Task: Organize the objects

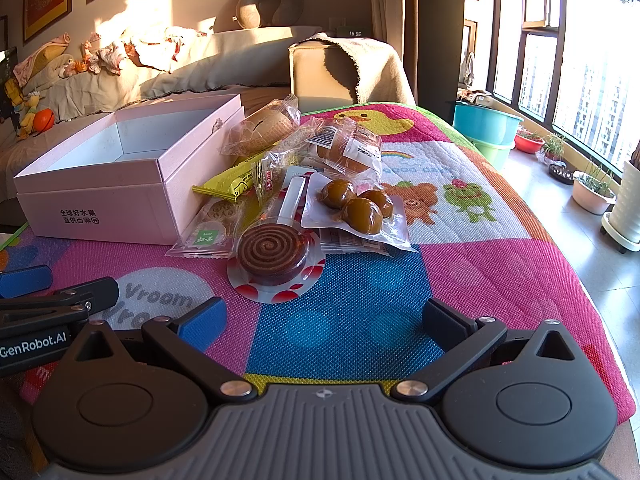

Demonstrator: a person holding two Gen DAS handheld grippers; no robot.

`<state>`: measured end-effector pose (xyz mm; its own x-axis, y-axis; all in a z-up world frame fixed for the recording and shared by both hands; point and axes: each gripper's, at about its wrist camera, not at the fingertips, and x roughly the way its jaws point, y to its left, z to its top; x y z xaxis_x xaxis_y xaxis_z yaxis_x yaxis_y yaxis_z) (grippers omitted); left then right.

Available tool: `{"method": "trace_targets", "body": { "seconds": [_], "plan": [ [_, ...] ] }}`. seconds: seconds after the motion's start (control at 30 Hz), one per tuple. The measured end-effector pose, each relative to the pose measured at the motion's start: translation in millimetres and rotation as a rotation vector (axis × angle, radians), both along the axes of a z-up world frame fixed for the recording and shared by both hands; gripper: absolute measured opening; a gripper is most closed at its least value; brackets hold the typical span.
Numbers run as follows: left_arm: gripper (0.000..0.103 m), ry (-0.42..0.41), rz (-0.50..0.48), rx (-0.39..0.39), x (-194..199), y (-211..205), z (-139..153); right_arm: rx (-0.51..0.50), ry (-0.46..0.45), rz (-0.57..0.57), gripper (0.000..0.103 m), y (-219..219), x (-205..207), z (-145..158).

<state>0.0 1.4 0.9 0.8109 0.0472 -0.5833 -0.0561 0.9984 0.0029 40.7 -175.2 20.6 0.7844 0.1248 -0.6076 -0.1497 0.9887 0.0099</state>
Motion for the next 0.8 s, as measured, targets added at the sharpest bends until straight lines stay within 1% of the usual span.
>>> {"method": "trace_targets", "body": {
  "seconds": [0.8],
  "plan": [
    [0.080, 0.000, 0.000, -0.002, -1.0, 1.5, -0.1, 0.000, 0.000, 0.000, 0.103, -0.1, 0.0, 0.0]
  ]
}}
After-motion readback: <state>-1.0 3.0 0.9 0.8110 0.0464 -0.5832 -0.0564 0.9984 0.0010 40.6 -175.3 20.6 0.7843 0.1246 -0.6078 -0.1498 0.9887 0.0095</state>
